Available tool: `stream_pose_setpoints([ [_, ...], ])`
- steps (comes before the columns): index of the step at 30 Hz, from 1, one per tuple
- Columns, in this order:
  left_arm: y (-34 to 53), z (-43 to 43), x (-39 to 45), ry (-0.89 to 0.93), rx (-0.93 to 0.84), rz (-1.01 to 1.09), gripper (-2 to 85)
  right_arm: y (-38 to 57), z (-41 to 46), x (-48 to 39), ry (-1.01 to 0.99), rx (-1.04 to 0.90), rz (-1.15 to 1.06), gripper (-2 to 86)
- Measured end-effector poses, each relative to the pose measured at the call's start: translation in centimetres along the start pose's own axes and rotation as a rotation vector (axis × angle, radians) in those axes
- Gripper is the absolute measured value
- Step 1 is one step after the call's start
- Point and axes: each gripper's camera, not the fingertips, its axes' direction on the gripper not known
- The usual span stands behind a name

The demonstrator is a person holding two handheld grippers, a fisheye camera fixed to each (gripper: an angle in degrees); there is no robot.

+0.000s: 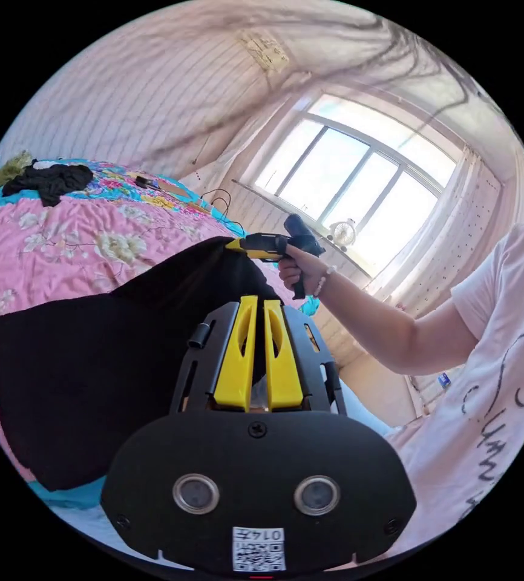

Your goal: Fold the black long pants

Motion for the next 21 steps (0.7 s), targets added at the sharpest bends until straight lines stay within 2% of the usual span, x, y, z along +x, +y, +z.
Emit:
stream_pose_setpoints([
  [3,1.8,-5.9,-1.8,-0.116,0.047,-0.075,-0.7,-1.2,4.7,-4.4,-0.102,-0.050,-0.086,0.9],
  [5,2.9,-9.0,-2.5,-0.182,0.046,-0.111,-0.6,-2.6,10.9,-8.7,-0.191,-0.121,-0.161,1.3],
  [7,4.0,-11.7,-3.1,-0.300,0.030,-0.156,-0.3,-3.2,16.5,-12.3,-0.204,-0.170,-0.218,1.9],
  [10,6.3,-15.1,-5.1,-0.581,-0.075,-0.262,1.0,-3.2,25.2,-15.9,-0.155,-0.220,-0.217,3.5],
  [12,7.2,-16.1,-6.0,-0.644,-0.115,-0.321,0.4,-2.7,28.0,-16.7,-0.181,-0.240,-0.216,4.1],
  [15,7.8,-16.9,-6.3,-0.686,-0.124,-0.340,0.3,-1.0,28.6,-17.6,-0.146,-0.238,-0.270,4.5],
  [21,6.2,-14.4,-6.3,-0.611,-0.154,-0.308,4.9,5.8,26.0,-16.7,0.108,-0.308,-0.353,4.5],
])
